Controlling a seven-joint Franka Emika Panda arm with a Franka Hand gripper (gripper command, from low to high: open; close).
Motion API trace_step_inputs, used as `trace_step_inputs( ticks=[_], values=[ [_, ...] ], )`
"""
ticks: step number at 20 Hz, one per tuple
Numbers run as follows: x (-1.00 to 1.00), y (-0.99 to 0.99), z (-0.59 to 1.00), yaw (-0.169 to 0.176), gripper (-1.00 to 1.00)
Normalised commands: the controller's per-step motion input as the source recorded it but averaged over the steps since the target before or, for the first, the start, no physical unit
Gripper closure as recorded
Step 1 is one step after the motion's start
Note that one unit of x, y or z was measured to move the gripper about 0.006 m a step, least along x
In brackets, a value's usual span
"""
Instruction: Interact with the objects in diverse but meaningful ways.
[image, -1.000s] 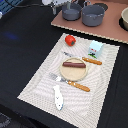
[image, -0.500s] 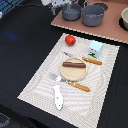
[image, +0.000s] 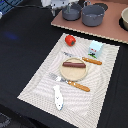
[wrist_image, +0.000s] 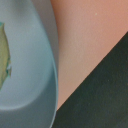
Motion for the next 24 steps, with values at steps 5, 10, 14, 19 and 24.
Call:
trace_step_inputs(
  ticks=[5, 10, 14, 19, 24],
  values=[
    [0.00, 0.14, -0.31, -0.019, -1.00],
    [0.00, 0.13, -0.28, -0.019, 1.00],
    [0.00, 0.13, -0.26, -0.020, 1.00],
    [-0.02, 0.12, -0.26, -0.021, 1.00],
    [-0.07, 0.10, -0.20, -0.016, 1.00]
  ],
)
